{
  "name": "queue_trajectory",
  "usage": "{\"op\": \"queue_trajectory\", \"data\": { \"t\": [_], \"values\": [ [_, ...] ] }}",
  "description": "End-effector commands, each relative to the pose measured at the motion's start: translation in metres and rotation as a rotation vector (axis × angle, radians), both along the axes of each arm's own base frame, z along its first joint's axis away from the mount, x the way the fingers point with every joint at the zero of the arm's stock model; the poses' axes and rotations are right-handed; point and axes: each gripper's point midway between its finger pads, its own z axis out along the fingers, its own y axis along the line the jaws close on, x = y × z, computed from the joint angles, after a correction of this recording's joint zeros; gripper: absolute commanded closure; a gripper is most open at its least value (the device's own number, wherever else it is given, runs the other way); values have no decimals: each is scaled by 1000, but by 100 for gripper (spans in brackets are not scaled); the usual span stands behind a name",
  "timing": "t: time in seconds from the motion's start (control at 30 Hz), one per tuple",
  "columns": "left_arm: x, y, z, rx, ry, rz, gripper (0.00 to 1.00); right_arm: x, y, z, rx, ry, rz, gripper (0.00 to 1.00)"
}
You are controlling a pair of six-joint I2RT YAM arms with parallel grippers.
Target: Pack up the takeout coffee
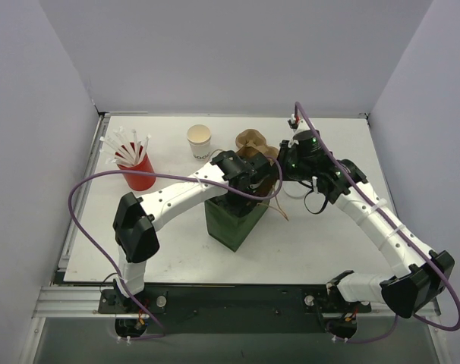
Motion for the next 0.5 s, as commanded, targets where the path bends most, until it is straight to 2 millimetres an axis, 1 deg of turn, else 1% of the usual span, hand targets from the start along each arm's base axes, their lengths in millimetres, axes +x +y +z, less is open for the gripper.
{"op": "queue_trajectory", "data": {
  "t": [0.0,0.1,0.2,0.37,0.47],
  "values": [
    [3,-14,10,-52,-21,-3,66,-2,-6,17,-21,-76,-53,100],
    [4,-16,20,-79,-42,7,68,-3,-6,17,-38,-72,-59,100],
    [7,-19,34,-110,-76,25,70,-6,-5,14,-53,-63,-58,100],
    [10,-22,61,-180,-125,48,71,-8,-6,9,-68,-56,-69,100],
    [11,-22,74,-208,-144,59,71,-8,-8,12,-75,-64,-84,100]
  ]
}}
